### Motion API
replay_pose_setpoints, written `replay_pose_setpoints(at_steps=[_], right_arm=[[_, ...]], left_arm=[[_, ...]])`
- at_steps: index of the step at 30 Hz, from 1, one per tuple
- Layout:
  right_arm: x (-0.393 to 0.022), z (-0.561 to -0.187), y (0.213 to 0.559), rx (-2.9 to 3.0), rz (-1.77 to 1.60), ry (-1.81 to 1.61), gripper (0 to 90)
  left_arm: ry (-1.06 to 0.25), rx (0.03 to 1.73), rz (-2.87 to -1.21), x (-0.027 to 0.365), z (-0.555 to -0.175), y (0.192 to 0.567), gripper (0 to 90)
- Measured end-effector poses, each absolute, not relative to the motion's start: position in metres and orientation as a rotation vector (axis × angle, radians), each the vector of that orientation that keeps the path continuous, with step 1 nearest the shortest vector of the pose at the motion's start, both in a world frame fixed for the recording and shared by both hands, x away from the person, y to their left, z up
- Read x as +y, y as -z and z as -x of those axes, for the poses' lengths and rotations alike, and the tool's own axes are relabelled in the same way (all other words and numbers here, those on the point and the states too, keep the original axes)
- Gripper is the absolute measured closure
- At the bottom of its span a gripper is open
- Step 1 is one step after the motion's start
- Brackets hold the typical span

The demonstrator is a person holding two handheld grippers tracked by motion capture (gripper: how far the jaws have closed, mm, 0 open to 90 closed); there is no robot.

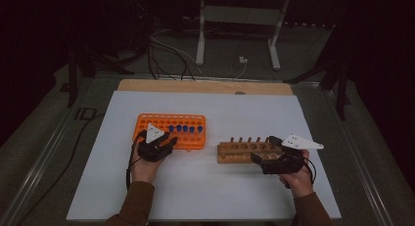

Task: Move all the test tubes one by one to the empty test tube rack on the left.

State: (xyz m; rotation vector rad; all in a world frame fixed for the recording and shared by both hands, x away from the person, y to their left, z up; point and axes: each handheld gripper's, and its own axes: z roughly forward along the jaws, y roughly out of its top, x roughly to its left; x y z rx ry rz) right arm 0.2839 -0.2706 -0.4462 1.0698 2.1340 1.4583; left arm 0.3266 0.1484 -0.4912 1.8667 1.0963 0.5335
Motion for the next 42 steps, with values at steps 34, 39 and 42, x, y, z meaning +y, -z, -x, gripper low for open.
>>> replay_pose_setpoints(at_steps=[34,39,42], right_arm=[[-0.29,-0.271,0.447,1.979,-0.995,-1.503,0.2],[-0.293,-0.272,0.449,1.965,-1.006,-1.506,0.2],[-0.294,-0.272,0.451,1.964,-1.013,-1.502,0.2]], left_arm=[[-0.696,0.988,-1.564,0.212,-0.249,0.433,0.3],[-0.698,1.003,-1.552,0.22,-0.248,0.435,0.4],[-0.699,1.014,-1.549,0.222,-0.249,0.437,0.4]])
